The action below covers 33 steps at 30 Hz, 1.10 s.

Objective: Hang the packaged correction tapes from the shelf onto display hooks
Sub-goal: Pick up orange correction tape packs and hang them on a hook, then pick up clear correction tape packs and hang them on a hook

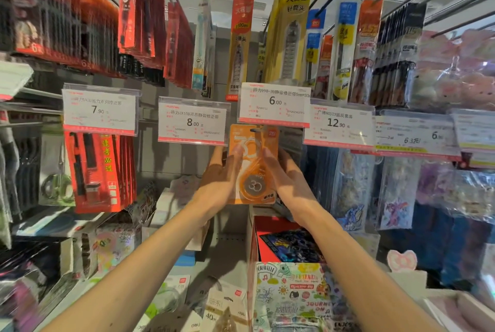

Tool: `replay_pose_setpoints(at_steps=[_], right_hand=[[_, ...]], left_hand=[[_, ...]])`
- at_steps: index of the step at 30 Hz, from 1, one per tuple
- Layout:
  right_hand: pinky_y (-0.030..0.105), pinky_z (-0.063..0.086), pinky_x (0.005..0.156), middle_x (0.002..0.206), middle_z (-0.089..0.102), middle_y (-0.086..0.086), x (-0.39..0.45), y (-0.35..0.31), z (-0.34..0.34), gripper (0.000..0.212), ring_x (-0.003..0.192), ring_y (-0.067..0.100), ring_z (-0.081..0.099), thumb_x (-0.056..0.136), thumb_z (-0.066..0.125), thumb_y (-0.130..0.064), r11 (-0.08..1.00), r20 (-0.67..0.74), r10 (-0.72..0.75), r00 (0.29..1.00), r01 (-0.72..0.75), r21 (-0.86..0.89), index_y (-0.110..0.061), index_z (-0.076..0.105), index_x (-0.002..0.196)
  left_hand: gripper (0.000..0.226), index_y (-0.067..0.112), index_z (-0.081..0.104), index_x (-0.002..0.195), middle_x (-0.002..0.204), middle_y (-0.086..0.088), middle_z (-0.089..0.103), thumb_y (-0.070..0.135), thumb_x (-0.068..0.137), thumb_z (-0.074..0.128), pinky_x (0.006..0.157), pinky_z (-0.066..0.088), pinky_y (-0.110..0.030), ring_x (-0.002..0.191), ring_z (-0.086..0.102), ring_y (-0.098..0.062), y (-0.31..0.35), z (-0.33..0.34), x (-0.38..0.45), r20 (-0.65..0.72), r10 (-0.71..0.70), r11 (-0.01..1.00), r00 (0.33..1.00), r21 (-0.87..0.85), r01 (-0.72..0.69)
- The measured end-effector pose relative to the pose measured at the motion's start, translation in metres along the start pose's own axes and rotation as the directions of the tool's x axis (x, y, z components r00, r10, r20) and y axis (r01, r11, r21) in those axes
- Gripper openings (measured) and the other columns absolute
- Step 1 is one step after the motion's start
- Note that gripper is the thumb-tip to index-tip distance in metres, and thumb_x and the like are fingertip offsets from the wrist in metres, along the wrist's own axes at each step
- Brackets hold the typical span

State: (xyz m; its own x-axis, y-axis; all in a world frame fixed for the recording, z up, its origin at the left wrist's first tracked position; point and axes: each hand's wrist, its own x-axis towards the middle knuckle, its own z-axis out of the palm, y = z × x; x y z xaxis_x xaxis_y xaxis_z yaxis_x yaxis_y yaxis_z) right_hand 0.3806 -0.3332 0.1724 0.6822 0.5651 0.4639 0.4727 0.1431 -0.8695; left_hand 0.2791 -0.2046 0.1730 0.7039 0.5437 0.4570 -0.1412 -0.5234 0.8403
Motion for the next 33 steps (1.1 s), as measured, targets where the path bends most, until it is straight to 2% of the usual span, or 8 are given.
replay_pose_setpoints(at_steps=[2,6,8,10,15,22,30,33], right_hand=[[0.005,0.05,0.072,0.109,0.069,-0.036,-0.006,-0.002,-0.005,0.083,0.093,-0.017,0.068,0.07,0.067,-0.078,0.999,0.006,-0.025,1.0,0.025,-0.021,-0.041,0.048,0.142],[0.026,0.059,0.09,0.11,0.074,-0.015,-0.025,0.002,-0.02,0.039,0.095,0.0,0.073,0.09,0.075,-0.046,0.999,-0.072,0.009,0.997,-0.013,-0.051,-0.028,0.065,0.123],[0.021,0.06,0.077,0.108,0.076,-0.005,-0.041,0.001,-0.027,0.02,0.088,0.004,0.075,0.095,0.072,-0.031,0.999,-0.105,0.004,0.995,-0.009,-0.051,-0.025,0.068,0.114],[0.014,0.056,0.063,0.099,0.077,0.0,-0.057,0.0,-0.034,0.012,0.076,0.002,0.074,0.096,0.07,-0.025,0.999,-0.127,-0.022,0.992,0.017,-0.042,-0.022,0.07,0.108],[0.019,0.056,0.06,0.085,0.079,0.003,-0.097,0.0,-0.043,0.007,0.068,0.01,0.072,0.098,0.068,-0.027,0.999,-0.127,-0.04,0.991,0.043,0.019,-0.023,0.072,0.102],[0.019,0.053,0.055,0.082,0.078,0.006,-0.149,0.005,-0.013,0.009,0.066,0.012,0.069,0.098,0.068,-0.023,0.998,-0.133,0.013,0.991,-0.005,0.063,-0.026,0.076,0.095],[0.018,0.053,0.058,0.08,0.079,0.001,-0.187,0.002,0.057,0.009,0.066,0.009,0.069,0.098,0.068,-0.021,0.999,-0.281,0.037,0.959,-0.04,-0.005,-0.022,0.077,0.095],[0.016,0.053,0.058,0.078,0.078,0.001,-0.194,0.003,0.095,0.009,0.063,0.01,0.069,0.098,0.068,-0.02,0.998,-0.295,0.062,0.953,-0.062,0.01,-0.018,0.077,0.097]], left_hand=[[0.077,0.033,0.04,0.15,0.155,-0.002,0.05,0.072,0.085,0.031,0.115,0.039,-0.05,0.139,0.05,-0.028,-0.002,-0.003,-0.005,-0.032,0.027,1.0,0.999,-0.014,-0.027],[0.035,0.034,0.061,0.119,0.119,0.011,0.07,0.049,0.088,0.059,0.095,0.048,-0.036,0.111,0.065,-0.013,-0.018,-0.017,-0.019,-0.248,0.007,0.986,0.969,-0.162,-0.048],[0.014,0.037,0.063,0.105,0.106,0.012,0.071,0.032,0.092,0.065,0.084,0.05,-0.031,0.104,0.067,-0.011,-0.022,-0.023,-0.035,-0.285,0.066,0.987,0.956,-0.119,-0.104],[0.012,0.035,0.064,0.102,0.104,0.007,0.073,0.027,0.094,0.067,0.082,0.055,-0.035,0.1,0.07,-0.016,-0.023,-0.029,-0.053,-0.279,0.086,0.987,0.956,-0.108,-0.12],[0.009,0.023,0.069,0.103,0.093,0.004,0.078,0.019,0.095,0.07,0.068,0.058,-0.019,0.083,0.074,-0.007,-0.023,-0.047,-0.1,-0.274,0.087,0.968,0.958,-0.205,-0.146],[0.016,0.024,0.073,0.088,0.084,-0.002,0.078,0.014,0.096,0.064,0.066,0.06,-0.023,0.071,0.074,-0.015,-0.05,-0.081,-0.151,-0.238,0.018,0.928,0.971,-0.359,-0.105],[0.019,0.031,0.075,0.087,0.084,-0.002,0.079,0.017,0.095,0.063,0.064,0.059,-0.021,0.07,0.074,-0.013,-0.103,-0.146,-0.175,-0.144,-0.054,0.898,0.988,-0.44,-0.015],[0.018,0.024,0.072,0.092,0.08,-0.001,0.08,0.011,0.098,0.062,0.065,0.06,-0.021,0.067,0.074,-0.012,-0.127,-0.173,-0.182,-0.112,-0.123,0.89,0.986,-0.451,0.06]])
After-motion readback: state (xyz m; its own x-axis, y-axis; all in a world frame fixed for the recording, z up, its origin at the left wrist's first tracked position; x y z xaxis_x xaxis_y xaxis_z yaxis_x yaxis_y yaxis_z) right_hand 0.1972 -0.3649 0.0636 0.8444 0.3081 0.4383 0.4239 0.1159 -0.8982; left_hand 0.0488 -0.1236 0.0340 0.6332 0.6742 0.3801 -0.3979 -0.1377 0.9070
